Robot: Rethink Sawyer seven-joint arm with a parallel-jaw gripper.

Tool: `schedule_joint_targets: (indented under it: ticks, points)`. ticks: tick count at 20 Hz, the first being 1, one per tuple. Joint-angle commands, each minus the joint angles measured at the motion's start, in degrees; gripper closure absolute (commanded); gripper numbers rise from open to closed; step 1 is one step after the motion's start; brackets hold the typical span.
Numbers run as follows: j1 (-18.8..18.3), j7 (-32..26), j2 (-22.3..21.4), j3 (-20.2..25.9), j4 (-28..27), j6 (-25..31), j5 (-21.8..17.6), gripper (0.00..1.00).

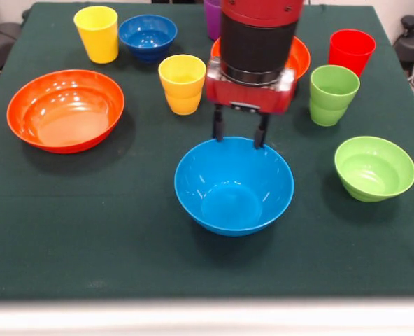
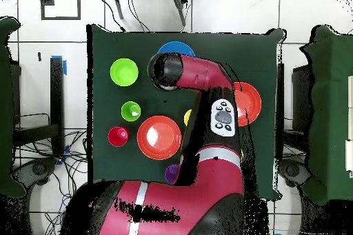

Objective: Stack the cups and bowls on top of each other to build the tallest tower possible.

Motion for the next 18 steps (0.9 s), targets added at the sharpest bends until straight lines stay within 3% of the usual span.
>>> schedule_joint_targets:
  ticks: [1, 10, 18]
  points:
    - [-3.42, -2.77, -0.23, 2.57, 6.29, 2.87, -4.61, 0.00]
    - [-6.47, -2.36, -0.87, 2.32, 11.77, -2.57, -6.60, 0.00]
    - [-9.00, -3.76, -2.00, 1.97, 13.87, -6.00, -11.43, 0.00]
